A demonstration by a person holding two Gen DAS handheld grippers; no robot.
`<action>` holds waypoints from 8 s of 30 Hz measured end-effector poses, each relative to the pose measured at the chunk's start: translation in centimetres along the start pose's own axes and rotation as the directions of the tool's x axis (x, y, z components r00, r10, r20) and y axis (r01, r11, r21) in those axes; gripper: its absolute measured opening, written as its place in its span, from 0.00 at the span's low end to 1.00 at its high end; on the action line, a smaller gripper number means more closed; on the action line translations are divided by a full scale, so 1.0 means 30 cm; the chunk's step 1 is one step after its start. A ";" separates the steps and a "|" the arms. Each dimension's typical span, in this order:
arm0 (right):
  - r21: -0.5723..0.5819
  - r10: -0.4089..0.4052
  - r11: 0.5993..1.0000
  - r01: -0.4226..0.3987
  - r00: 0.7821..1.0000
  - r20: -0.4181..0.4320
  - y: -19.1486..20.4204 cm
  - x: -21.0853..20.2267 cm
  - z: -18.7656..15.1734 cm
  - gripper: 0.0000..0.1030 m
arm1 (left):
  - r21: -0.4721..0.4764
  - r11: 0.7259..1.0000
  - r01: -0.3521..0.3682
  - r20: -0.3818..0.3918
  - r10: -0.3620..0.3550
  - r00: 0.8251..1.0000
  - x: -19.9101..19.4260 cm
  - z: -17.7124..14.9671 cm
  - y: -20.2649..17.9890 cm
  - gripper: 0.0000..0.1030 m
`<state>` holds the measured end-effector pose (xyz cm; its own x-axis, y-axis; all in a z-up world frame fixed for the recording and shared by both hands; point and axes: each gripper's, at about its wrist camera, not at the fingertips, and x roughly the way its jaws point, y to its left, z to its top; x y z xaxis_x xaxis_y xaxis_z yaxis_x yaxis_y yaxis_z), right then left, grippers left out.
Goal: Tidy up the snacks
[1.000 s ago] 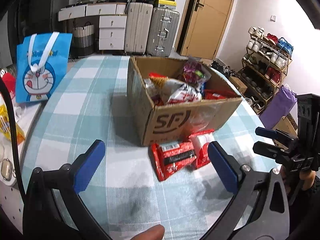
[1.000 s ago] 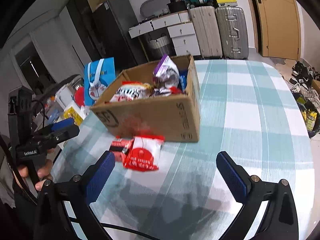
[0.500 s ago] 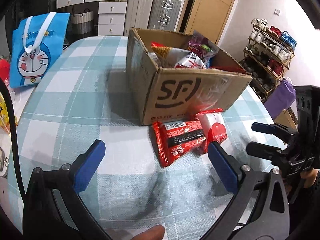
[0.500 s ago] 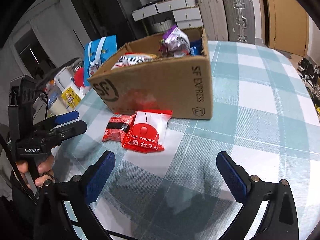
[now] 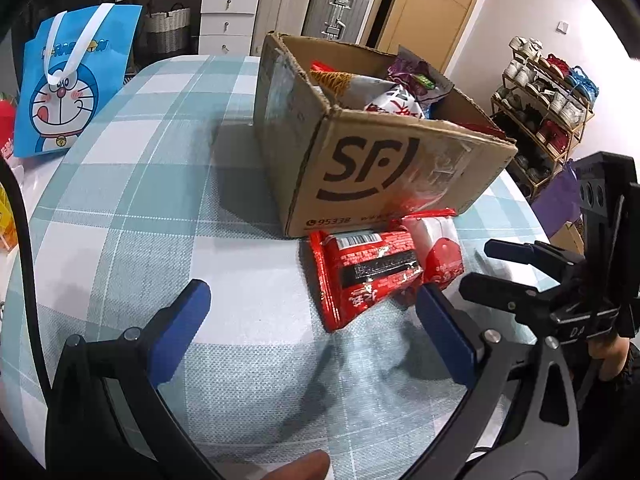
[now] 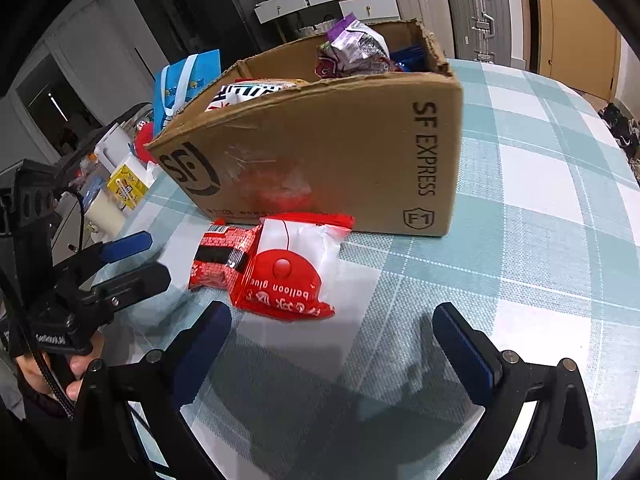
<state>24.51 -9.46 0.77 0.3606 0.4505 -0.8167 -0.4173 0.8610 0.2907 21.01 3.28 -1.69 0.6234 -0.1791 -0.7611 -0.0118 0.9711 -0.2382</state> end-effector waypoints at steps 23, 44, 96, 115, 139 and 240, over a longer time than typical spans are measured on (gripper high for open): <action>-0.011 -0.107 0.994 0.107 0.994 -0.012 0.043 0.086 0.058 1.00 | -0.020 1.000 -0.010 0.001 0.010 1.000 -0.004 0.007 0.029 0.99; -0.084 -0.177 0.980 0.178 0.984 0.016 0.085 0.099 0.034 0.73 | -0.041 0.999 -0.017 -0.001 0.016 1.000 -0.010 -0.010 0.043 0.99; 0.017 -0.025 1.000 0.022 0.987 0.160 -0.022 -0.153 -0.146 0.43 | 0.096 0.995 0.033 -0.050 -0.028 0.998 0.126 -0.041 -0.235 0.46; -0.048 -0.012 0.998 0.028 0.955 0.296 0.070 -0.331 -0.115 0.43 | 0.077 0.995 0.057 0.129 -0.067 0.989 -0.211 -0.040 -0.156 0.46; -0.074 0.053 0.997 -0.024 0.903 0.426 0.093 -0.455 0.077 0.43 | 0.076 0.996 0.054 0.244 -0.071 0.967 -0.379 0.212 -0.158 0.46; -0.176 0.071 0.984 0.012 0.888 0.455 0.003 -0.356 -0.068 1.00 | 0.173 0.985 -0.011 0.340 -0.049 0.939 -0.284 0.055 -0.089 0.99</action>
<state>18.91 -14.68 8.49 0.6702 0.5682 -0.4775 -0.5532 0.8113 0.1890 17.02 2.47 6.42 0.8517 -0.1622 -0.4983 0.1166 0.9857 -0.1214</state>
